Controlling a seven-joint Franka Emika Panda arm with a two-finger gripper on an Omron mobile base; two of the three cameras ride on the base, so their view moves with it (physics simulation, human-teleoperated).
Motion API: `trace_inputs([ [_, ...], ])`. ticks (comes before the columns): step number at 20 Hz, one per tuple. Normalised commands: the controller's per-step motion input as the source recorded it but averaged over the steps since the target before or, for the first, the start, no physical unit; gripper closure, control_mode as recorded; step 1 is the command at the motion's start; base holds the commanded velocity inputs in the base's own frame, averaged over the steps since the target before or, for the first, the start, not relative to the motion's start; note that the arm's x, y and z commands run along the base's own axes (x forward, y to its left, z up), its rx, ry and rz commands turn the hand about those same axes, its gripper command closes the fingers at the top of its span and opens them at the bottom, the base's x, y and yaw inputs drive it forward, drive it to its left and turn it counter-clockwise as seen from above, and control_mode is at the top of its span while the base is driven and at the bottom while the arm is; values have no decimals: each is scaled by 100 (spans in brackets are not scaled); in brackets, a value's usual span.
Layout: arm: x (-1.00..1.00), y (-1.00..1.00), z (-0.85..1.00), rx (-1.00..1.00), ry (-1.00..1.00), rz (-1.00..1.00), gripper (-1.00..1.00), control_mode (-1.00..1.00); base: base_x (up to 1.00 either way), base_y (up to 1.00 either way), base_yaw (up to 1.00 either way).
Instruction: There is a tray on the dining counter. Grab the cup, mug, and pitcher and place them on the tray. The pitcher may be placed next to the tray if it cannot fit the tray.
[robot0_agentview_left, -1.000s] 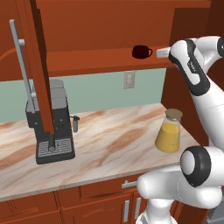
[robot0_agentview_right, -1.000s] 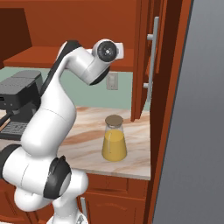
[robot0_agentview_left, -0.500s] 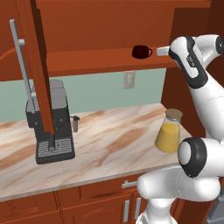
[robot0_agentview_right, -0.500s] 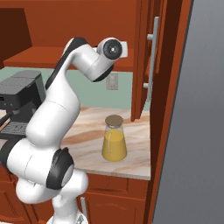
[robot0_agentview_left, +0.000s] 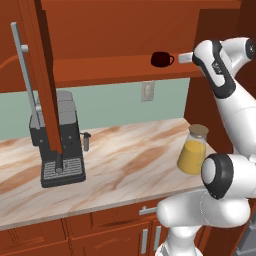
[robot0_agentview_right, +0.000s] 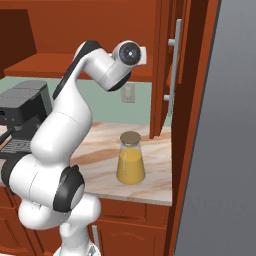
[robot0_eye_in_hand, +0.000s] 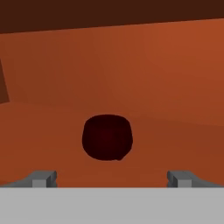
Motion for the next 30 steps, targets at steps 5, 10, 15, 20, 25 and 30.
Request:
trace_inputs([
  [5,14,0,0,0,2,0,-100,-100,0,0,0],
  [10,24,0,0,0,0,0,-100,-100,0,0,0],
  [15,22,0,0,0,0,0,-100,-100,0,0,0],
  [20,10,0,0,0,1,0,-100,-100,0,0,0],
  [25,11,0,0,0,3,0,-100,-100,0,0,0],
  [30,10,0,0,0,3,0,-100,-100,0,0,0],
])
